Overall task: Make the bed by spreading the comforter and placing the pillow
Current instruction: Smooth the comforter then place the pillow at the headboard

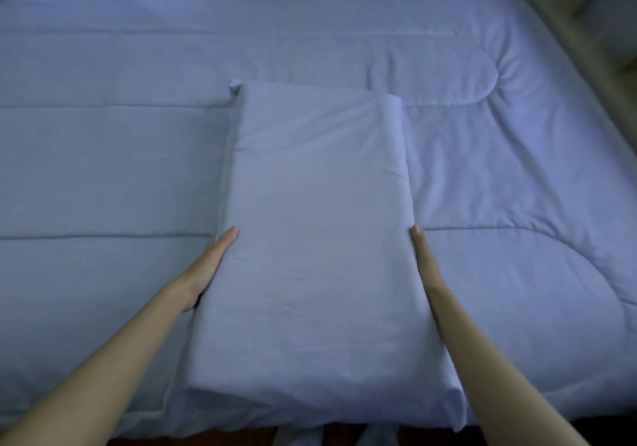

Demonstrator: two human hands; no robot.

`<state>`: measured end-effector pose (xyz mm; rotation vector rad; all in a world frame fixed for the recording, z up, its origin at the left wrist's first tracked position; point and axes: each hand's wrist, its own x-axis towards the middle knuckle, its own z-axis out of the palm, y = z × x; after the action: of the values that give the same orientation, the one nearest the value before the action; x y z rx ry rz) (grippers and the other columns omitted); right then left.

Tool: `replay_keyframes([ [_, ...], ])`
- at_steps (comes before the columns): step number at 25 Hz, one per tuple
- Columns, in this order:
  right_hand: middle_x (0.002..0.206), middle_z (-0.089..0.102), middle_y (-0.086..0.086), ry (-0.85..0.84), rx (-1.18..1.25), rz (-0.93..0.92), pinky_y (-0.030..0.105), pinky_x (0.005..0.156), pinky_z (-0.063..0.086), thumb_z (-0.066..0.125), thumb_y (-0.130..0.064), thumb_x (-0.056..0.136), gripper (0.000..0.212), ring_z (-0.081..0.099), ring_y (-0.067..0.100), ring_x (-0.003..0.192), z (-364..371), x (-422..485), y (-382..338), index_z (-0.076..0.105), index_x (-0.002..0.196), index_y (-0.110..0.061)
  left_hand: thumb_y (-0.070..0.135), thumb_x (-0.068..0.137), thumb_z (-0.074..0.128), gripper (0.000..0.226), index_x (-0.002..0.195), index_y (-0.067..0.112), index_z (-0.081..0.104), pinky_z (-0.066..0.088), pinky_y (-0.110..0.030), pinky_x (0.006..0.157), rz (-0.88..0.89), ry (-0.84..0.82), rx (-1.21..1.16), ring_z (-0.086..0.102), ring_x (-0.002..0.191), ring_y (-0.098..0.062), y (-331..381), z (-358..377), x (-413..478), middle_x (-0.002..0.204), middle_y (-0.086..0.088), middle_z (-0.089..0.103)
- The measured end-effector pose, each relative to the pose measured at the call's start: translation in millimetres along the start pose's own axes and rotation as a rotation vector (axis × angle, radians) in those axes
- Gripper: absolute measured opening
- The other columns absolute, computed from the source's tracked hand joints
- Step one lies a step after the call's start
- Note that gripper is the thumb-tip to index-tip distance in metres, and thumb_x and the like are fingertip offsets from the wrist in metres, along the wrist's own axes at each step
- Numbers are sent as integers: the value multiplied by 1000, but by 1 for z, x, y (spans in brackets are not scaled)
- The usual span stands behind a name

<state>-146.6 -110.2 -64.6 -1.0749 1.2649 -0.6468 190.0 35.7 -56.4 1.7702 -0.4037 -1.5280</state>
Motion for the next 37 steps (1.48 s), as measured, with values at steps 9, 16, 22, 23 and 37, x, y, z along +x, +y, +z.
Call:
replay_keyframes([
  [9, 122, 66, 14, -259, 179, 330, 38, 78, 57, 81, -36, 59, 84, 68, 29, 102, -15, -33, -18, 49, 135, -17, 61, 57, 74, 64, 100, 14, 76, 55, -37, 80, 5, -98, -246, 73, 84, -25, 17, 23, -32, 106, -13, 73],
  [16, 119, 68, 4, -169, -108, -126, 36, 86, 56, 74, -20, 54, 73, 66, 22, 103, -117, -12, -172, 58, 124, -26, 38, 94, 42, 34, 97, 13, 65, 58, -24, 55, 250, -17, -446, 71, 59, -14, 72, 153, -32, 70, 0, 75],
  [22, 111, 69, -4, -79, -384, -306, 25, 81, 56, 74, -10, 69, 57, 66, 13, 99, -298, 3, -275, 60, 119, -33, 42, 93, 39, 50, 75, 16, 78, 57, -24, 55, 286, -96, -579, 70, 63, -18, 111, 373, -5, 71, -3, 75],
  [23, 113, 69, -5, -55, -428, -325, 27, 84, 55, 76, -14, 66, 60, 65, 14, 102, -332, 7, -288, 60, 120, -35, 43, 93, 39, 49, 79, 16, 78, 57, -25, 58, 274, -116, -603, 70, 67, -20, 119, 417, -1, 74, -4, 75],
  [37, 128, 57, -4, 266, -783, -205, 32, 86, 44, 78, -19, 71, 65, 56, 19, 106, -597, 81, -292, 52, 126, -43, 46, 100, 27, 46, 130, 18, 48, 46, -41, 99, 4, -421, -107, 54, 118, -22, 125, 767, 131, 127, -2, 56],
])
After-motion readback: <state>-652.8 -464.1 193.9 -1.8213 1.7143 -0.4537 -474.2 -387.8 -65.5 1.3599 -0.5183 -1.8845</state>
